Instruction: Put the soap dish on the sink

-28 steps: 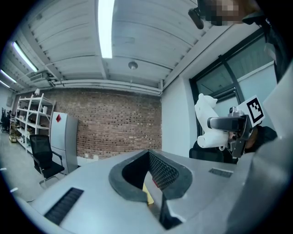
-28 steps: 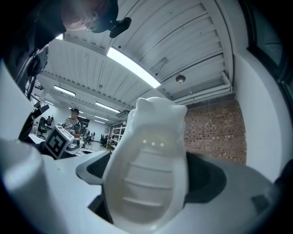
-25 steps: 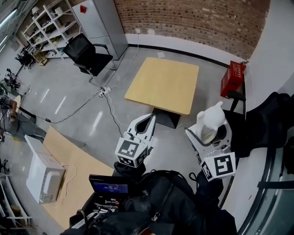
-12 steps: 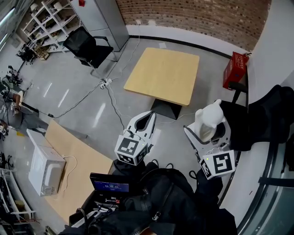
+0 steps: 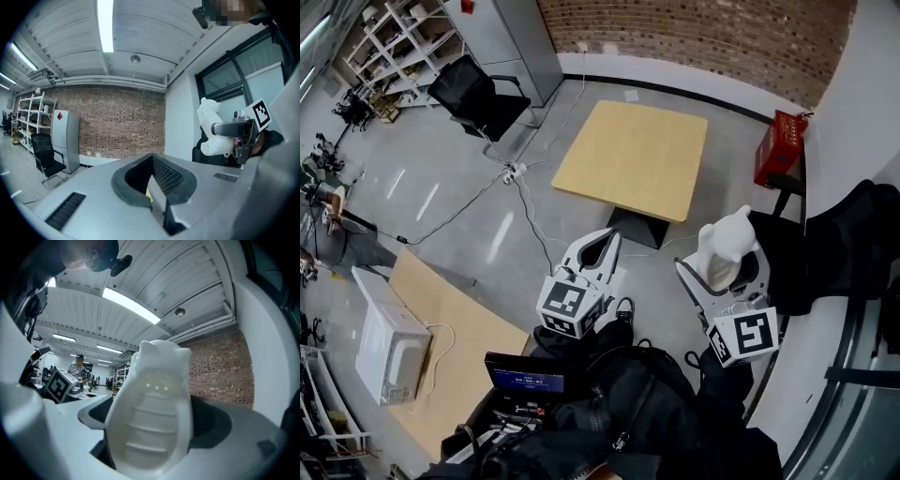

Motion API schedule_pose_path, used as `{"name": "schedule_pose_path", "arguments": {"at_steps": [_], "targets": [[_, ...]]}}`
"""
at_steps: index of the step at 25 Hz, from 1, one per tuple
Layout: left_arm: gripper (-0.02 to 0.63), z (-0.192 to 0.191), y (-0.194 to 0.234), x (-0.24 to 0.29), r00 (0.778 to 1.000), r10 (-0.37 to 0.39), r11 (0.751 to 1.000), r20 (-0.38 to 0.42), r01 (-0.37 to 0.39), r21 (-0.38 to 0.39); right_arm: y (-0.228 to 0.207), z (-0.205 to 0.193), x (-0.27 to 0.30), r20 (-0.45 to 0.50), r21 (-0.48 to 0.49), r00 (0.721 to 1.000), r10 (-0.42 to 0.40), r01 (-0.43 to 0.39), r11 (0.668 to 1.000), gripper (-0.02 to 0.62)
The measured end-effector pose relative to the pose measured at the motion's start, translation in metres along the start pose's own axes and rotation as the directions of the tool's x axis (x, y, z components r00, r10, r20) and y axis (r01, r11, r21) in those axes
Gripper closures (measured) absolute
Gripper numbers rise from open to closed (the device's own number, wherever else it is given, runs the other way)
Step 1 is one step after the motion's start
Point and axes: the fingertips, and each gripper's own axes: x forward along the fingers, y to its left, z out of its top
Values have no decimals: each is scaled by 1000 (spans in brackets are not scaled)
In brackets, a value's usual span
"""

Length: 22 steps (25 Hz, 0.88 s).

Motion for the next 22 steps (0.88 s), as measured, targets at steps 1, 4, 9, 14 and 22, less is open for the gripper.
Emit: {"name": "schedule_pose_path", "arguments": {"at_steps": [1, 4, 9, 14, 22], "targets": [[604, 1, 2, 4, 1000, -6, 1000, 5, 6, 0, -1, 1, 3, 1, -4, 1000, -2, 2, 1000, 80], [604, 4, 5, 14, 999, -27, 1000, 23, 27, 3, -5, 3, 9, 8, -17, 1000, -16, 16, 1000, 80], [604, 16, 29, 43, 998, -43, 999, 36, 43, 2, -20, 12, 43, 8, -29, 999, -32, 32, 999, 80], [604, 26, 56, 71, 997, -54, 998, 45, 55, -3, -30, 19, 81, 3, -44, 1000, -30, 30, 999, 80], [604, 29, 101, 102, 996, -79, 997, 48, 79, -17, -32, 17, 140, -16, -47, 1000, -26, 26, 999, 80]]}}
